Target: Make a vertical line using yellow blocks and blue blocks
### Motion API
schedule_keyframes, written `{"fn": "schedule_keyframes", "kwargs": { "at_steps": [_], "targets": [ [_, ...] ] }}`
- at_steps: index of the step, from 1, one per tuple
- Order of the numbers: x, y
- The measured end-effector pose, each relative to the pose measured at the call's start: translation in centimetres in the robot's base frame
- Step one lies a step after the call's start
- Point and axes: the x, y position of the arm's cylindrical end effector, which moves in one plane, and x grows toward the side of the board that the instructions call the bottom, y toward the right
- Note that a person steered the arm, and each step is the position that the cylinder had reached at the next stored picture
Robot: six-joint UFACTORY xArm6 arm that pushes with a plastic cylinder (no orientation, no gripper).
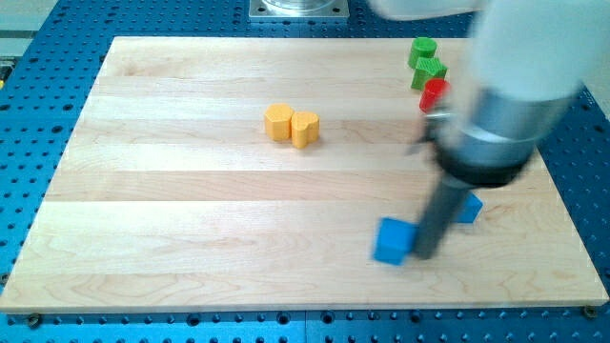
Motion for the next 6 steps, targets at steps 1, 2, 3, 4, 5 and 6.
{"fn": "schedule_keyframes", "kwargs": {
  "at_steps": [1,2,3,4,5,6],
  "targets": [
    [0.2,-1.7],
    [-0.4,12.3],
    [-3.9,16.1],
    [-4.4,9.3],
    [-4.7,9.5],
    [-5.7,7.9]
  ]
}}
